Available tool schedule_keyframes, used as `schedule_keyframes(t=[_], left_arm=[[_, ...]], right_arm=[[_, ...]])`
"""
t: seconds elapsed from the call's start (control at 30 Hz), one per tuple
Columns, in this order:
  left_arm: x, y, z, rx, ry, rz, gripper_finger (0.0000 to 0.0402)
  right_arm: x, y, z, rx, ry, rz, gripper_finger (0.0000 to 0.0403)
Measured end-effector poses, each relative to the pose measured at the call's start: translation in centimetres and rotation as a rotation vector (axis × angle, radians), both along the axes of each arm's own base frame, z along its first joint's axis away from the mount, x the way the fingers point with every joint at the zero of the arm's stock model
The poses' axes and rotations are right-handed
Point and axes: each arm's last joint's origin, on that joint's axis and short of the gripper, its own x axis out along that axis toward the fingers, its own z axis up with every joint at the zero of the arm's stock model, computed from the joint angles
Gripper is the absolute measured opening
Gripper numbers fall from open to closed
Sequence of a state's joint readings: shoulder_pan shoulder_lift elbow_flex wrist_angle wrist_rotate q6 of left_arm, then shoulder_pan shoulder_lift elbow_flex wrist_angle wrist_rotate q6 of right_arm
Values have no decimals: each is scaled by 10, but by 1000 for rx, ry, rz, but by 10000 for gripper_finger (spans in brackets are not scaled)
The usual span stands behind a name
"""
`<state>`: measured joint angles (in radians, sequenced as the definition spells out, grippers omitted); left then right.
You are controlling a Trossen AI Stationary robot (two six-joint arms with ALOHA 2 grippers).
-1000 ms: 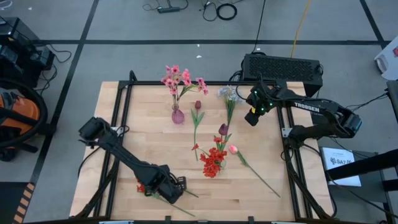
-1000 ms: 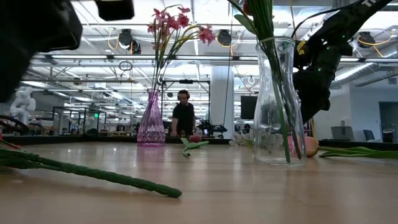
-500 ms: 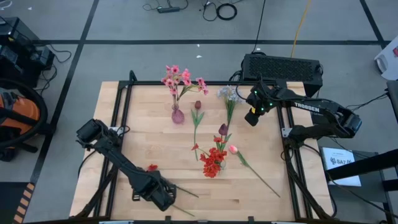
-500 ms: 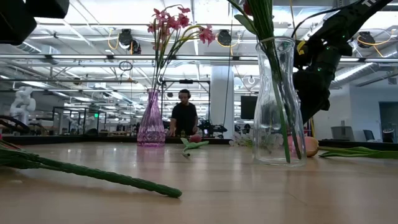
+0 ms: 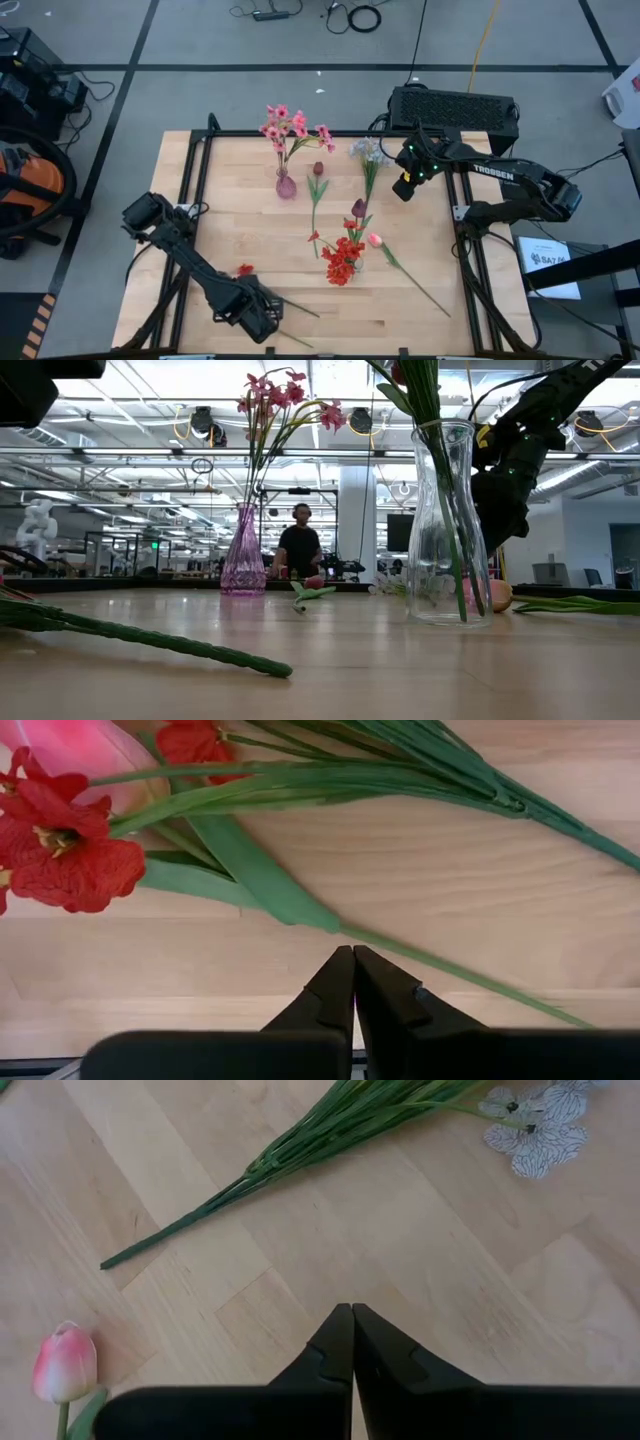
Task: Sort flowers into vase by color
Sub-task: Put the left pink tulip into the light violet flower vase
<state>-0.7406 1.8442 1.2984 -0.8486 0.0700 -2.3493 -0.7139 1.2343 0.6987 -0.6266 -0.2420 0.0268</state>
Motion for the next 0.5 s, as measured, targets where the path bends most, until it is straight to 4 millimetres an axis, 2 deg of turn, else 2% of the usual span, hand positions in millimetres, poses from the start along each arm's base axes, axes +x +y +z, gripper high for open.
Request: schedule_keyframes(t=[0.13, 0.27, 0.4, 0.5], left_arm=[[0, 0, 0, -5, 2, 1, 43], [0, 0, -1, -21, 27, 19, 88], [0, -5, -13, -17, 60, 11, 129], [6, -13, -25, -51, 51, 5, 140]], right_arm=[[0, 0, 0, 3, 0, -5, 0], [0, 0, 0, 3, 0, -6, 0], [0, 0, 0, 3, 0, -5, 0], [0, 0, 0, 4, 0, -5, 0]])
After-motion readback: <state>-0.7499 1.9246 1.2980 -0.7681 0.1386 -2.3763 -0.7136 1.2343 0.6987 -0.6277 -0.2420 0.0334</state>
